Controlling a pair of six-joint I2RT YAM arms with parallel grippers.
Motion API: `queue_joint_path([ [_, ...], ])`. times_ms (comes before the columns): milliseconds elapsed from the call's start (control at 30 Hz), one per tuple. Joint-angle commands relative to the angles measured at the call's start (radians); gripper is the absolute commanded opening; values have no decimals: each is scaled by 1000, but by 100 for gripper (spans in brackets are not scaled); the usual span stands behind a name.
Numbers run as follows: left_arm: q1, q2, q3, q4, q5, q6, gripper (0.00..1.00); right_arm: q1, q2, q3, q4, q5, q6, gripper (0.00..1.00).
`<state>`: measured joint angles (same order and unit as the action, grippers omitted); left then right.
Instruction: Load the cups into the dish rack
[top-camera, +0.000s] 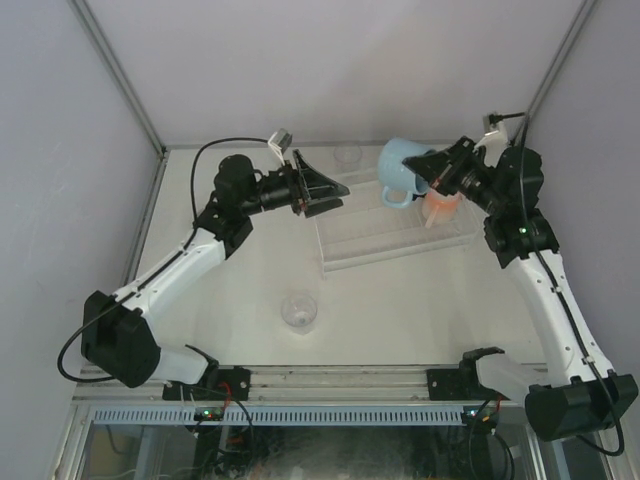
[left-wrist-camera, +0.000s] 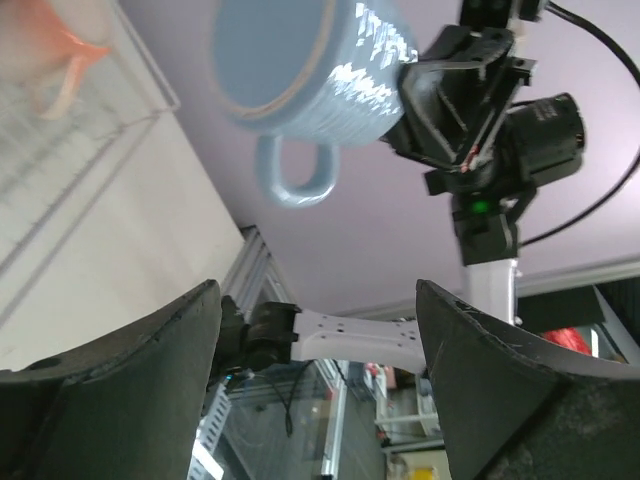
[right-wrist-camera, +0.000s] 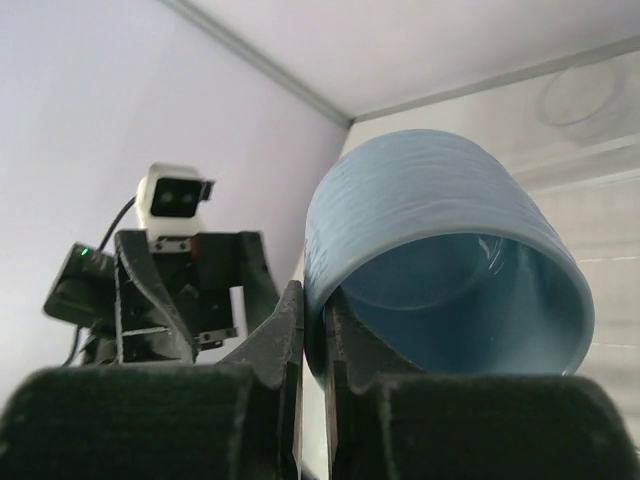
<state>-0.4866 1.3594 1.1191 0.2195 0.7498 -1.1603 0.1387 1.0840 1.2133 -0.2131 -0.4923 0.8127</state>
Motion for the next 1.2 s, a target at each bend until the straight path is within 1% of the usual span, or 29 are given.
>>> queue_joint_path([
  [0, -52, 31, 81, 182, 56, -109, 82, 83, -23, -22, 383, -3, 173, 0],
  [67, -60, 43, 84, 190, 53, -113, 81, 106, -10, -42, 460, 0, 223, 0],
  [200, -66, 46, 70, 194, 41, -106, 80, 136, 16, -47, 534, 6, 285, 0],
  [300, -66, 34, 49, 193, 21, -96, 80, 147, 26, -47, 561, 11, 311, 0],
  [467, -74, 46, 57, 220, 6, -109, 80, 181, 52, -47, 596, 16, 342, 0],
  [633, -92, 71, 75, 325, -7, -201, 80, 227, 79, -47, 621, 30, 344, 0],
  [667, -95, 73, 80, 333, -11, -212, 79, 235, 81, -46, 624, 36, 342, 0],
  [700, -99, 76, 82, 349, -13, -229, 71, 244, 86, -46, 630, 38, 338, 0],
  [733, -99, 77, 79, 367, -15, -246, 67, 247, 89, -47, 637, 36, 337, 0],
  [833, -99, 68, 54, 410, -31, -281, 68, 247, 95, -46, 647, 26, 334, 0],
  [933, -102, 67, 39, 464, -39, -319, 67, 251, 95, -69, 662, 30, 331, 0],
  [1033, -101, 66, 17, 551, -54, -365, 67, 256, 103, -104, 706, 22, 362, 0],
  [1167, -102, 81, 12, 602, -49, -406, 66, 283, 112, -123, 706, 24, 356, 0],
])
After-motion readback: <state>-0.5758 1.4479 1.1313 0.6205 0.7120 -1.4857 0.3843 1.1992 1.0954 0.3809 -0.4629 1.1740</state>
